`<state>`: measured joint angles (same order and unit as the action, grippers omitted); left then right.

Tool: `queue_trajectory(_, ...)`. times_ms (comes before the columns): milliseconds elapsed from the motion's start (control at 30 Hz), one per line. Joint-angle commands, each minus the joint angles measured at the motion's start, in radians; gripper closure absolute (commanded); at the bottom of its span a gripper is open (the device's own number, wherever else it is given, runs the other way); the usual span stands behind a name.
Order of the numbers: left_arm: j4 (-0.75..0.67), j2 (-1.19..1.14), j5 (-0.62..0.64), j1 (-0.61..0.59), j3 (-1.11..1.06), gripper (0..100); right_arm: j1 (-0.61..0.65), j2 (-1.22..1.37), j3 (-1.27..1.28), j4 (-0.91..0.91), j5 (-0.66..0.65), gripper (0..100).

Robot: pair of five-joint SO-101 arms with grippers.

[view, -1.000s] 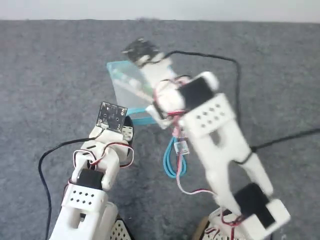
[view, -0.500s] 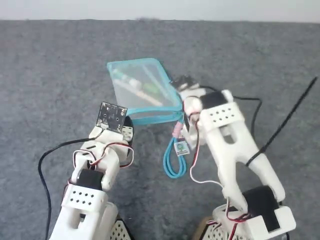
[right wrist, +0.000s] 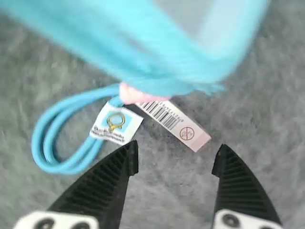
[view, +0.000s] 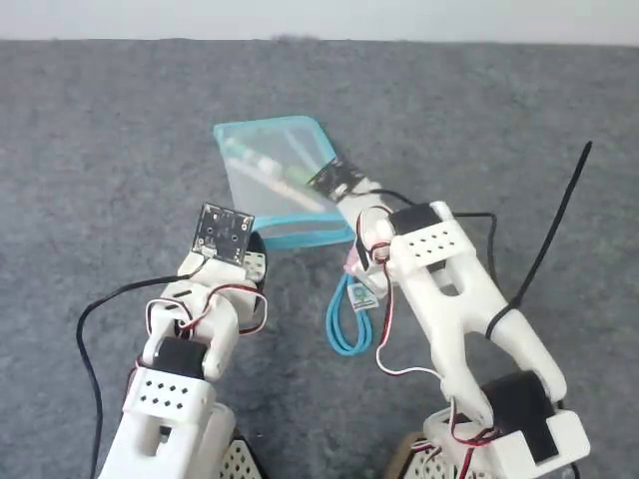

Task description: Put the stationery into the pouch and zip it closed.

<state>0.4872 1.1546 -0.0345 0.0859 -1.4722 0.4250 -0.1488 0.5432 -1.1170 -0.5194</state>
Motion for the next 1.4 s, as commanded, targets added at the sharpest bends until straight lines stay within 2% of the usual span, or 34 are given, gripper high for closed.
queue_trajectory(0, -0.006, 0.003, -0.006, 0.0, 0.013, 99, 0.005, -0.042, -0.003, 0.015, -0.192, 73.9)
queue_trajectory(133, -0.006, 0.003, -0.005, 0.003, 0.013, 99, -0.001, -0.042, -0.002, 0.008, -0.433, 73.9)
queue_trajectory(267, -0.006, 0.003, -0.005, 0.002, 0.013, 99, -0.001, -0.042, 0.014, 0.007, -0.594, 73.9)
queue_trajectory(467, -0.006, 0.003, -0.005, 0.003, 0.013, 99, -0.033, -0.033, 0.021, -0.047, -0.729, 73.9)
queue_trajectory(700, -0.006, 0.003, -0.003, 0.005, 0.013, 99, -0.119, 0.117, 0.014, 0.041, -0.764, 73.9)
queue_trajectory(967, -0.006, 0.003, -0.003, 0.005, 0.015, 99, -0.119, 0.165, 0.014, 0.085, -0.756, 74.7)
queue_trajectory(1033, -0.006, 0.003, -0.003, 0.005, 0.015, 99, -0.119, 0.168, 0.014, 0.085, -0.71, 78.6)
queue_trajectory(1233, -0.006, 0.003, -0.003, 0.005, 0.015, 99, -0.125, 0.159, 0.014, 0.058, -0.428, 98.5)
queue_trajectory(1367, -0.006, 0.003, -0.003, 0.005, 0.015, 99, -0.145, 0.157, 0.014, -0.005, -0.175, 97.9)
